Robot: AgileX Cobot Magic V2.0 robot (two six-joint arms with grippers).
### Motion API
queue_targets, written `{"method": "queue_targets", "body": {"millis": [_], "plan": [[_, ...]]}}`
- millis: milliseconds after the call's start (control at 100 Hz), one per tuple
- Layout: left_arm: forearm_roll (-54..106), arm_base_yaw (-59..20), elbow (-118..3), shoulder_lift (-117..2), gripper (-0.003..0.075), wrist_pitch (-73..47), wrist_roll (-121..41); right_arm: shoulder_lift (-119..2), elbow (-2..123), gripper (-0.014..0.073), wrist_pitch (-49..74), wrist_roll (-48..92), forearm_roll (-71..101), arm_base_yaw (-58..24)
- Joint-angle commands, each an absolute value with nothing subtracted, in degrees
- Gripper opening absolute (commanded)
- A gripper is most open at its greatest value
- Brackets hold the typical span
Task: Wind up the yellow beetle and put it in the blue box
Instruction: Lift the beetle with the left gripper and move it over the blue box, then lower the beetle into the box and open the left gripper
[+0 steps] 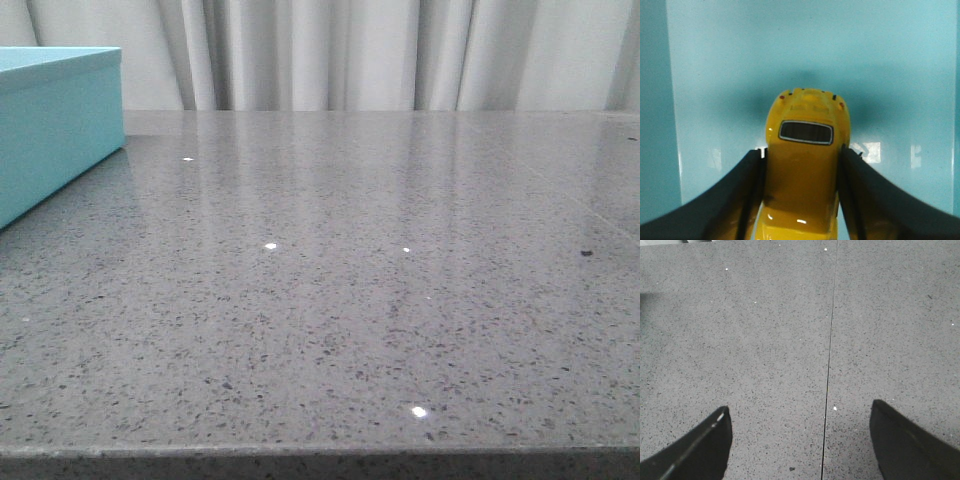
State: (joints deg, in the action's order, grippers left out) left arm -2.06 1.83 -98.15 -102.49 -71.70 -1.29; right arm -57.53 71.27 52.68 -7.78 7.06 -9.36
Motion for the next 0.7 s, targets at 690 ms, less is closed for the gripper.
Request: {"method": "queue_targets", "body": {"millis": [690], "plan": [[2.6, 1.9, -100.6, -92.6, 0.0342, -64.7, -1.7, -55.4, 72.3, 0.057, 46.6, -5.3, 7.4, -9.3]]}}
